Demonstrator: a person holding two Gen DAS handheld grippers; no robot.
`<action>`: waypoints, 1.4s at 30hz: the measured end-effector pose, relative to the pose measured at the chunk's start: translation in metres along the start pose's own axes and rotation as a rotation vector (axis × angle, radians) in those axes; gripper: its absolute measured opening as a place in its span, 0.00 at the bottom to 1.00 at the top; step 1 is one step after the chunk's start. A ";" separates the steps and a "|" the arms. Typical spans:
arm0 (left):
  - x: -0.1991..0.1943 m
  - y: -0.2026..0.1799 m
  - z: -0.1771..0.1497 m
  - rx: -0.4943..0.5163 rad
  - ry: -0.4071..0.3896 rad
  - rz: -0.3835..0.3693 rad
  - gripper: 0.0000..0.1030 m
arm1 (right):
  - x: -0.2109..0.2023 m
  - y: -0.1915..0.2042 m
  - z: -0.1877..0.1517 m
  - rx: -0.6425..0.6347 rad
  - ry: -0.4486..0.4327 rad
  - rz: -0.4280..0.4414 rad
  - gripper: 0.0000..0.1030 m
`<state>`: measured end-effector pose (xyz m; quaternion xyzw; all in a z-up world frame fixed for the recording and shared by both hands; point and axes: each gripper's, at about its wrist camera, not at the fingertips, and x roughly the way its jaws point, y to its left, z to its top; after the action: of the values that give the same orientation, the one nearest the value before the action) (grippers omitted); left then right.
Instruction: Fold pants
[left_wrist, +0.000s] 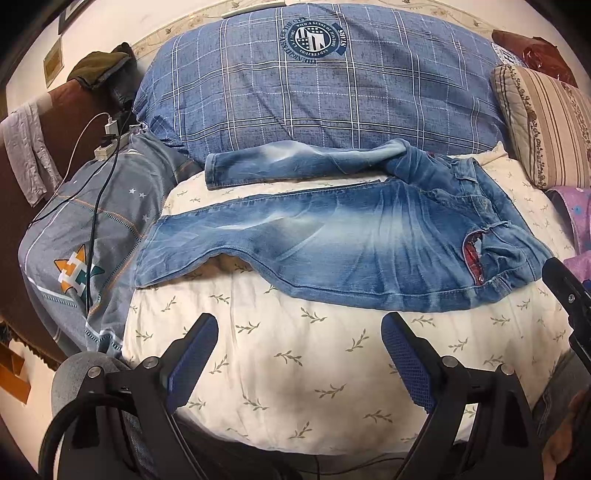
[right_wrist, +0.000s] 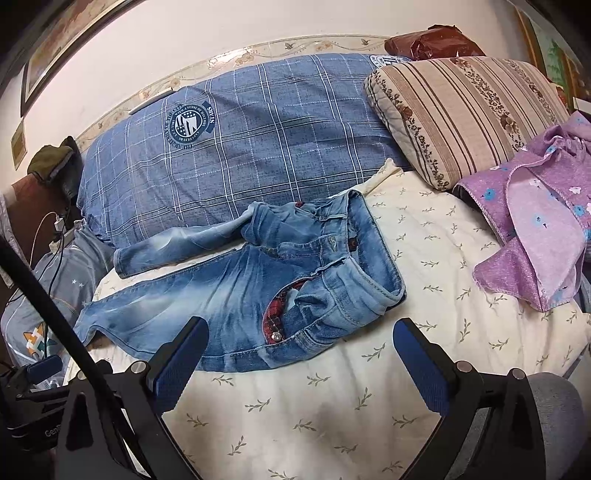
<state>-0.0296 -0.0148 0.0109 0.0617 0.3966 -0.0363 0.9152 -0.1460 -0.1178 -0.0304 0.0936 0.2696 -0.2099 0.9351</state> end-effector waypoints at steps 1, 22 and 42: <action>0.000 0.000 0.000 0.001 0.000 0.000 0.88 | 0.000 0.000 0.000 -0.001 0.000 0.000 0.97; 0.133 0.041 0.024 -0.294 0.327 -0.384 0.83 | 0.119 -0.068 0.036 0.112 0.368 -0.023 0.73; 0.151 0.046 0.003 -0.285 0.324 -0.445 0.07 | 0.076 -0.099 0.044 0.220 0.330 -0.098 0.11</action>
<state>0.0810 0.0274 -0.0941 -0.1505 0.5423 -0.1693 0.8091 -0.1115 -0.2449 -0.0411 0.2148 0.3988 -0.2652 0.8512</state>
